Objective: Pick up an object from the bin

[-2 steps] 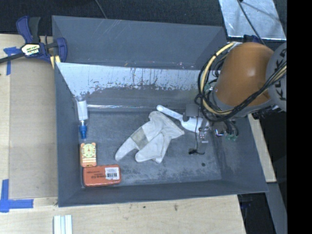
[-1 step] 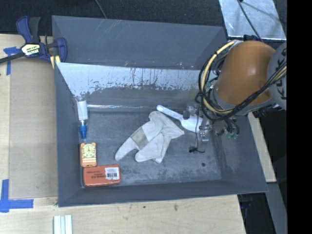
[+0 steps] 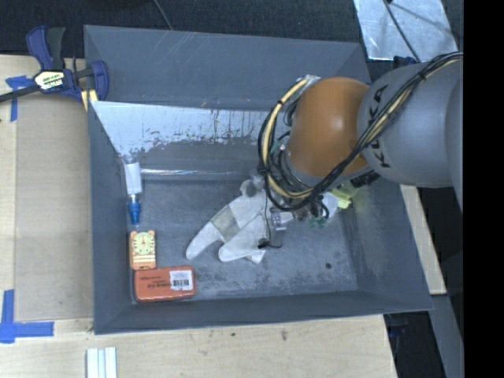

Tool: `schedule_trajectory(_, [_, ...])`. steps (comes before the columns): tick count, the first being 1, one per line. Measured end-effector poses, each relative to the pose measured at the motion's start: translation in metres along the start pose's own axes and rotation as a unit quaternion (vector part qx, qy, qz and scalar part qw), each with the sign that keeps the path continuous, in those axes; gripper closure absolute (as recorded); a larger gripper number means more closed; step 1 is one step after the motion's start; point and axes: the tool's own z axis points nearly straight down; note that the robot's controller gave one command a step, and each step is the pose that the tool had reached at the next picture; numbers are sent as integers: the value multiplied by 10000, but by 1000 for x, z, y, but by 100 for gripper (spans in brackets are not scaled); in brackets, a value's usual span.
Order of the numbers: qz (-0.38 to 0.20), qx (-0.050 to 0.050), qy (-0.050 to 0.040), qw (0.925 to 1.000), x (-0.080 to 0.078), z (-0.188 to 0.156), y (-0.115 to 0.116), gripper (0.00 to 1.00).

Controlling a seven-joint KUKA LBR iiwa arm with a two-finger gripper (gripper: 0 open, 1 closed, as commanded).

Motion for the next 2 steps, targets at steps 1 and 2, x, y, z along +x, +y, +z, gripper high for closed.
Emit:
schedule_trajectory(1, [67,-7,25,10000,-22,-6,26,0])
schedule_trajectory(2, [-1306,-5,2,9914,-34,0,31,0])
